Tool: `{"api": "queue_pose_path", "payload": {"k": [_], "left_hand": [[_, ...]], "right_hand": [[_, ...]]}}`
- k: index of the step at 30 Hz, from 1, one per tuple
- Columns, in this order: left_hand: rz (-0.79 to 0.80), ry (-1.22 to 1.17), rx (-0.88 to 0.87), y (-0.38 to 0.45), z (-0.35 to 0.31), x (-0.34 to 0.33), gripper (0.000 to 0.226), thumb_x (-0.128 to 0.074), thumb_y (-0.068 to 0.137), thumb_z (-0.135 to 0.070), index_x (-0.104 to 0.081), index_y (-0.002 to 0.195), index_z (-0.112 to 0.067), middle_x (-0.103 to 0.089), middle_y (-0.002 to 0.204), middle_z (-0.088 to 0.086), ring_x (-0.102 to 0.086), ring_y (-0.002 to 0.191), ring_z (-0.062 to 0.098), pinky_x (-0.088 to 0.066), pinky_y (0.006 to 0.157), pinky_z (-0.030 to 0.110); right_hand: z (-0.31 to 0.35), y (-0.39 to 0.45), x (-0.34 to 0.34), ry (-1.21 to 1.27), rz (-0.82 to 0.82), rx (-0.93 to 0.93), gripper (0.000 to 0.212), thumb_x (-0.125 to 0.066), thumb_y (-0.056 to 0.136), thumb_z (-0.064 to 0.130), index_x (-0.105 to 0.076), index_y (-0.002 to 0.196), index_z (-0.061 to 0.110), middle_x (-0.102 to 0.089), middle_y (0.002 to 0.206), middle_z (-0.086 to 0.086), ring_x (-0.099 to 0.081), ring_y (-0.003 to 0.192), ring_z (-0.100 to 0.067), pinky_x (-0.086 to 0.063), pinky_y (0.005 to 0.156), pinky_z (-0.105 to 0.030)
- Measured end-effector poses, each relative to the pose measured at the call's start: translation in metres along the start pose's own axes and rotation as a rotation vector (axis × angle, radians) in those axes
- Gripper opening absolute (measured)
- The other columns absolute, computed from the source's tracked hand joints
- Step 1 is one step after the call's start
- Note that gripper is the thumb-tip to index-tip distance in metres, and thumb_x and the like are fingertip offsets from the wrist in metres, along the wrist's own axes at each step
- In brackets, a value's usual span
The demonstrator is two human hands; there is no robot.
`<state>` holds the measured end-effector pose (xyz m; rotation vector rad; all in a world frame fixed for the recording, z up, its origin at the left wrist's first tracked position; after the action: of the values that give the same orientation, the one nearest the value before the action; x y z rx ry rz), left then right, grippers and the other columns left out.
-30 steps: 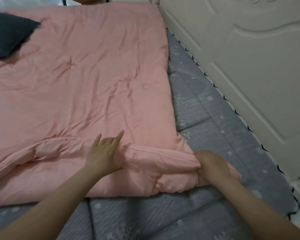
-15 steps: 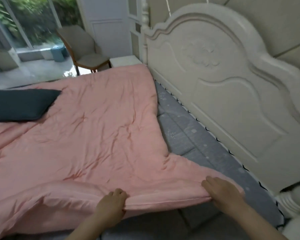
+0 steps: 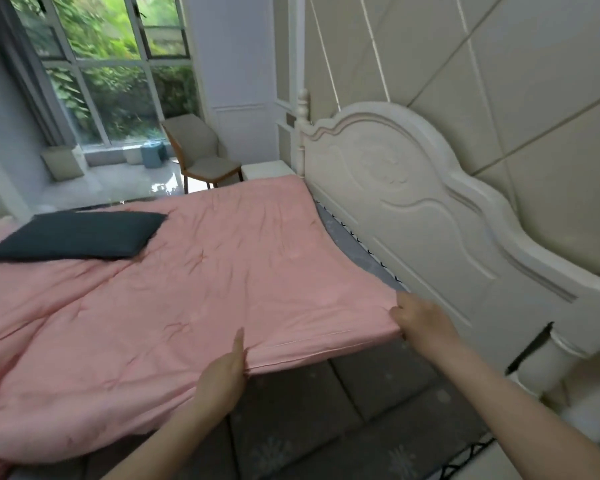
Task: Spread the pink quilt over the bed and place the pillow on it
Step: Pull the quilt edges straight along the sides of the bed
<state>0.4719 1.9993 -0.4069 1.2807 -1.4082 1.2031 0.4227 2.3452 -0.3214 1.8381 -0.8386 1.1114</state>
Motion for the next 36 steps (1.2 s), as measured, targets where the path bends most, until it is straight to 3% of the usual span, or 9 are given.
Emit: {"api": "queue_pose_path", "payload": {"k": [4,9,15,22,25,27,29,31,36], "left_hand": [[-0.158,-0.078,-0.056,-0.012,-0.025,0.032,0.042,-0.048,0.087,-0.013,-0.048,0.129,-0.017,-0.059,0.119,0.011,-0.054,0.112,0.029,-0.042,0.09,0.036],[-0.193,0.02,-0.106,-0.007,-0.094,0.05,0.035,-0.047,0.087,-0.015,-0.051,0.121,-0.017,-0.058,0.115,0.008,-0.054,0.11,0.027,-0.044,0.086,0.036],[-0.248,-0.096,-0.222,0.01,-0.25,0.049,0.031,-0.05,0.082,-0.01,-0.058,0.112,-0.016,-0.062,0.101,0.01,-0.06,0.096,0.029,-0.046,0.076,0.034],[-0.162,-0.047,-0.366,0.012,-0.421,0.03,0.022,-0.044,0.09,-0.018,-0.057,0.108,-0.014,-0.06,0.104,0.008,-0.056,0.097,0.027,-0.043,0.08,0.035],[-0.091,0.003,-0.379,0.017,-0.432,0.004,0.032,-0.035,0.091,-0.026,-0.057,0.11,-0.015,-0.06,0.108,0.01,-0.055,0.101,0.027,-0.041,0.081,0.034],[-0.014,0.015,-0.406,0.027,-0.435,-0.025,0.053,-0.019,0.083,-0.039,-0.056,0.11,-0.013,-0.058,0.109,0.012,-0.054,0.103,0.029,-0.039,0.08,0.035],[0.09,0.048,-0.401,0.037,-0.439,-0.053,0.043,-0.028,0.086,-0.036,-0.054,0.109,-0.012,-0.056,0.111,0.014,-0.051,0.105,0.03,-0.038,0.081,0.037],[0.198,0.033,-0.402,0.046,-0.445,-0.091,0.026,-0.041,0.09,-0.023,-0.054,0.11,-0.013,-0.055,0.112,0.014,-0.05,0.107,0.03,-0.037,0.083,0.038],[0.298,-0.017,-0.395,0.063,-0.441,-0.172,0.024,-0.04,0.089,-0.021,-0.052,0.109,-0.014,-0.051,0.113,0.012,-0.049,0.109,0.03,-0.038,0.084,0.04]], "right_hand": [[-0.029,0.012,0.031,-0.009,-0.076,0.025,0.045,-0.082,0.014,0.003,-0.052,0.048,0.008,-0.05,0.055,-0.009,-0.052,0.041,-0.028,-0.026,0.03,-0.025],[-0.096,-0.004,0.026,0.026,-0.086,-0.009,0.051,-0.086,0.016,0.008,-0.054,0.056,0.009,-0.053,0.06,-0.008,-0.056,0.044,-0.026,-0.034,0.027,-0.025],[-0.243,-0.051,0.017,0.186,0.006,-0.148,0.025,-0.075,0.07,0.021,-0.057,0.083,0.009,-0.053,0.094,-0.01,-0.06,0.081,-0.032,-0.045,0.057,-0.035],[-0.402,-0.091,0.041,0.097,-0.131,-0.094,0.031,-0.082,0.048,0.003,-0.06,0.07,0.003,-0.056,0.078,-0.018,-0.06,0.061,-0.035,-0.044,0.044,-0.033],[-0.402,-0.115,-0.001,-0.008,-0.136,-0.016,0.037,-0.078,0.034,-0.011,-0.059,0.061,0.005,-0.053,0.077,-0.012,-0.058,0.053,-0.032,-0.045,0.038,-0.033],[-0.4,-0.13,-0.053,-0.055,-0.112,0.002,0.029,-0.073,0.038,-0.005,-0.058,0.058,0.009,-0.05,0.078,-0.008,-0.057,0.05,-0.029,-0.045,0.04,-0.037],[-0.395,-0.143,-0.097,-0.055,-0.053,0.025,0.012,-0.067,0.049,0.007,-0.059,0.056,0.012,-0.052,0.076,-0.007,-0.056,0.05,-0.028,-0.048,0.048,-0.046],[-0.391,-0.156,-0.132,-0.034,-0.012,0.082,0.003,-0.063,0.051,0.011,-0.061,0.052,0.012,-0.057,0.065,-0.008,-0.057,0.047,-0.028,-0.047,0.042,-0.037],[-0.374,-0.179,-0.206,0.016,0.036,0.052,0.024,-0.036,0.055,0.011,-0.056,0.042,0.015,-0.058,0.055,-0.006,-0.056,0.042,-0.024,-0.036,0.032,-0.025]]}}
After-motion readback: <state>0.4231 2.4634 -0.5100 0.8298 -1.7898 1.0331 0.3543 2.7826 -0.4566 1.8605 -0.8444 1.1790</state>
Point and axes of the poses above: each hand's wrist, its own y-axis towards the middle knuckle, its own x-axis out of the back of the hand, z = x × y, the point moved 1 cm from there along y, towards the middle knuckle
